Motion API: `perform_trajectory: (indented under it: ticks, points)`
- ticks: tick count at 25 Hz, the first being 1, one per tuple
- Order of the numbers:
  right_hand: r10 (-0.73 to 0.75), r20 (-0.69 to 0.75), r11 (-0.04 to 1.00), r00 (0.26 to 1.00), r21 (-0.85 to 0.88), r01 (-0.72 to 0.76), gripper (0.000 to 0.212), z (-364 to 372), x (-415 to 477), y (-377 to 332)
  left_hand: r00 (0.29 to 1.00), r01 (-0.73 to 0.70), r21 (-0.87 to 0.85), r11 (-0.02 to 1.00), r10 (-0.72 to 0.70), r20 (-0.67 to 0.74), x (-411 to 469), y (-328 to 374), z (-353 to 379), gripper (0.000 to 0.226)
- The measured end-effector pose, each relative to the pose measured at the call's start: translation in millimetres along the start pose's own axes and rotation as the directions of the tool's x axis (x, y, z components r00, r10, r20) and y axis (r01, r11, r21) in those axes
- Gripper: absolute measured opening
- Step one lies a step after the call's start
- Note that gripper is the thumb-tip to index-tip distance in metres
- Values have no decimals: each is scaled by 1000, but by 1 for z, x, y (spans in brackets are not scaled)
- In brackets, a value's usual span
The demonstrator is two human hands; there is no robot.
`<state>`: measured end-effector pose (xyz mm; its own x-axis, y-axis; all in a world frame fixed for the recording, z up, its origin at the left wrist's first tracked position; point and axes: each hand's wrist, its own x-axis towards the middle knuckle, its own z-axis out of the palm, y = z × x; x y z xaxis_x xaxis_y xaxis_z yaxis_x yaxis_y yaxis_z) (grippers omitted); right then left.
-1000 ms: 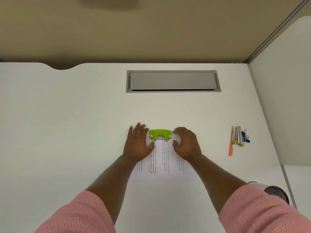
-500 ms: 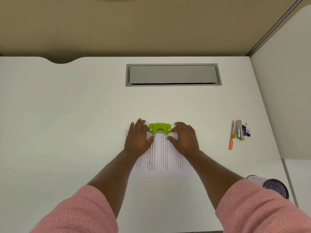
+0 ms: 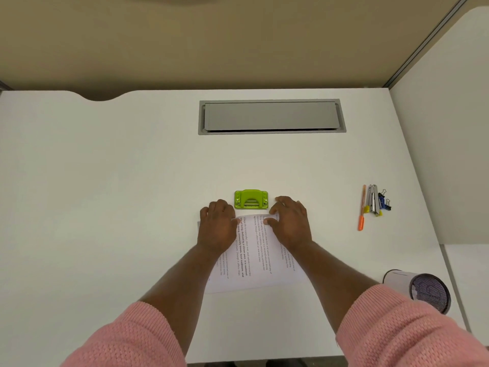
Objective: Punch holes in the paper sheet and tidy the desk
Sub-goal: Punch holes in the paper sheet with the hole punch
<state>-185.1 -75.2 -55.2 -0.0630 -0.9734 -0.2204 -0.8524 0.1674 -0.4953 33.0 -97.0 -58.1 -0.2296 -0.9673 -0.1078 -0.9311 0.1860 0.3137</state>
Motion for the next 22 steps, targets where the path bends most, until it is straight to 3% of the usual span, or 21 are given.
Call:
perform_trajectory:
  ticks: [7, 14, 17, 22]
  points:
    - [6, -24, 1000, 1000, 13, -6, 22, 6, -15, 1, 996, 21, -74, 997, -15, 90, -14, 5, 4, 8]
    - [131, -146, 988, 981, 105, -116, 48, -1, -41, 15, 970, 209, -276, 938, -162, 183, -17, 3, -7, 22]
    - [262, -134, 951, 956, 204, -232, 61, -3, -58, 22, 951, 289, -361, 887, -223, 214, -21, -3, -10, 25]
    - [404, -162, 883, 900, 324, -338, 58, -3, -79, 32, 903, 425, -553, 717, -376, 206, -30, -16, -11, 16]
